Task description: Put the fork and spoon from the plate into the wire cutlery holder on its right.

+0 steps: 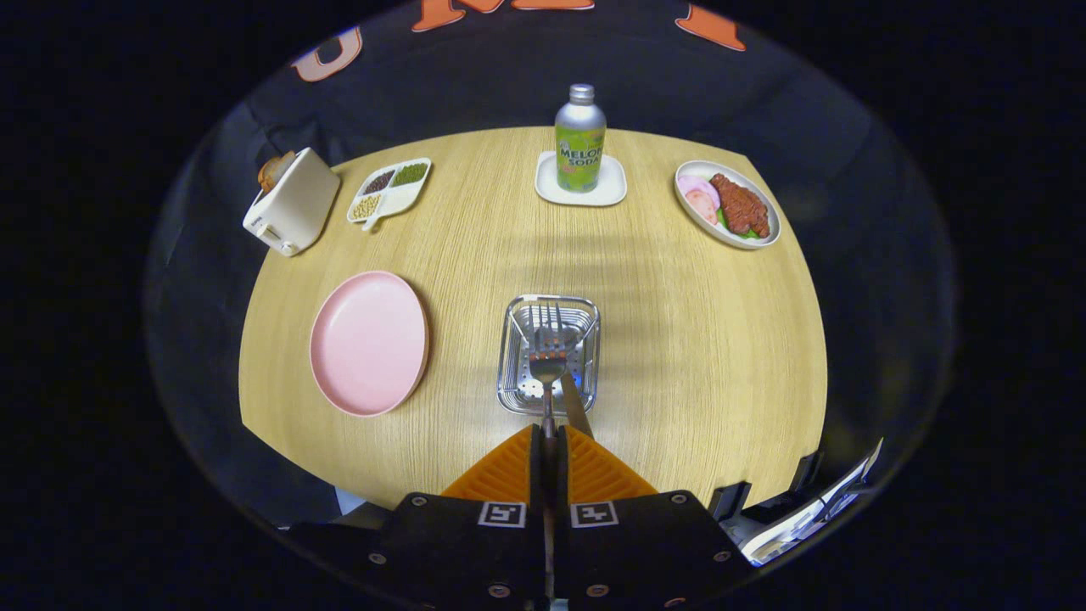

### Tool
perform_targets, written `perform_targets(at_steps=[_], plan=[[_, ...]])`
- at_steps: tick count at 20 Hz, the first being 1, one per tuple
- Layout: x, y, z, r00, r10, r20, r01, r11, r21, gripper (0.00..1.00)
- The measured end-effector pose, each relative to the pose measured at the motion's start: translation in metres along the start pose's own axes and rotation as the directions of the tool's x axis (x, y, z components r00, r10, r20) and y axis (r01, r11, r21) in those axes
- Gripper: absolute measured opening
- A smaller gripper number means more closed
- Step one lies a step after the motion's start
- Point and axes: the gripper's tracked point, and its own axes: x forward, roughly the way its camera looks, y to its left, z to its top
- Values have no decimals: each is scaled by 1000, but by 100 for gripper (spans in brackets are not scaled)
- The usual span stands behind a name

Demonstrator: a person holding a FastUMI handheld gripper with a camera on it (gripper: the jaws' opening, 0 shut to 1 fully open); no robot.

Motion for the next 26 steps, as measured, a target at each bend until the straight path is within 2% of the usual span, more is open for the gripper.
perform_targets(at_steps=[5, 15, 20, 23, 26], plan=[[17, -1, -12, 990, -2, -142, -2, 1000, -26, 6], [31, 4, 8, 986, 16, -169, -16, 1000, 3, 9], [27, 7, 28, 996, 51, -77, -47, 997, 53, 10], [14, 7, 51, 997, 66, 35, -69, 994, 86, 10], [-14, 8, 74, 984, 97, 148, -116, 985, 125, 10]])
